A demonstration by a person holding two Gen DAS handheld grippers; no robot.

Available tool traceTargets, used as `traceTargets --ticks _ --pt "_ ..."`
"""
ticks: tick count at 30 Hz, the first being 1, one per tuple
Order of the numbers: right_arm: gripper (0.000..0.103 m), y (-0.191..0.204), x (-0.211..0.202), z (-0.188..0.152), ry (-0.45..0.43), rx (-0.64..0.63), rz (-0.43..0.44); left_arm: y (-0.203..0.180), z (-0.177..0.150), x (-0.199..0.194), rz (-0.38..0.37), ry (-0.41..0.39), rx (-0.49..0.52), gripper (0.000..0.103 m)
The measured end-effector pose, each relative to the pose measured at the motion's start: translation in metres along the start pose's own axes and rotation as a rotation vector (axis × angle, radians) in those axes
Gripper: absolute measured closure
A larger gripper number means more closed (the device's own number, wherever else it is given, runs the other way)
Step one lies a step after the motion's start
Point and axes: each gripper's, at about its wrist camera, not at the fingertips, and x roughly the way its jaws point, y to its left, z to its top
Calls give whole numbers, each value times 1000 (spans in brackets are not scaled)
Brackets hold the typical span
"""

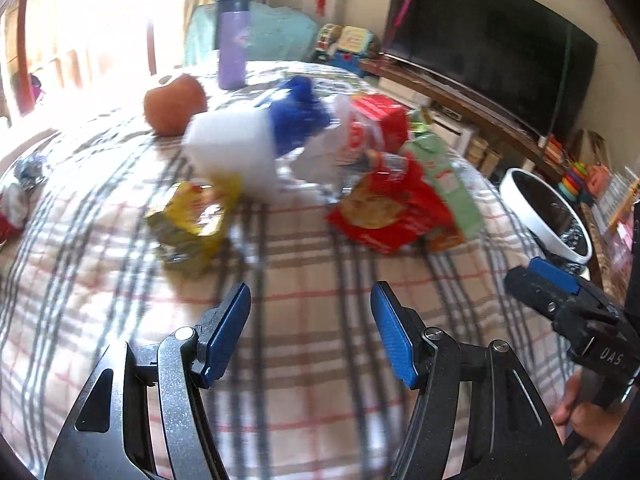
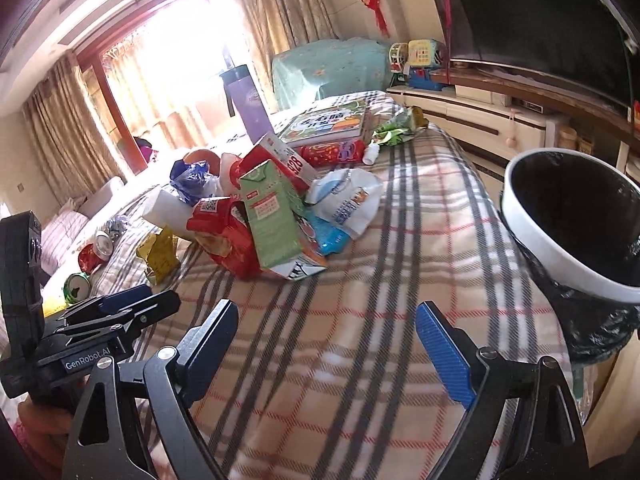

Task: Collect trash
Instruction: 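Move both tools back over the trash on the bed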

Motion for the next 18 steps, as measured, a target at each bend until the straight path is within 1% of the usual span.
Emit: traceTargets --ticks 2,4,9,12,18 --pt "23 5 5 3 0 -13 -13 7 0 1 19 3 -7 39" --pt "30 9 9 6 8 -25 -14 16 1 3 38 9 -18 39" --pt "33 14 19 13 19 -43 -10 35 9 5 76 11 -46 39" --pt "39 18 25 20 25 -58 -15 46 16 7 89 7 -55 39" --pt "50 25 45 30 53 -83 -21 58 30 26 127 32 -42 37"
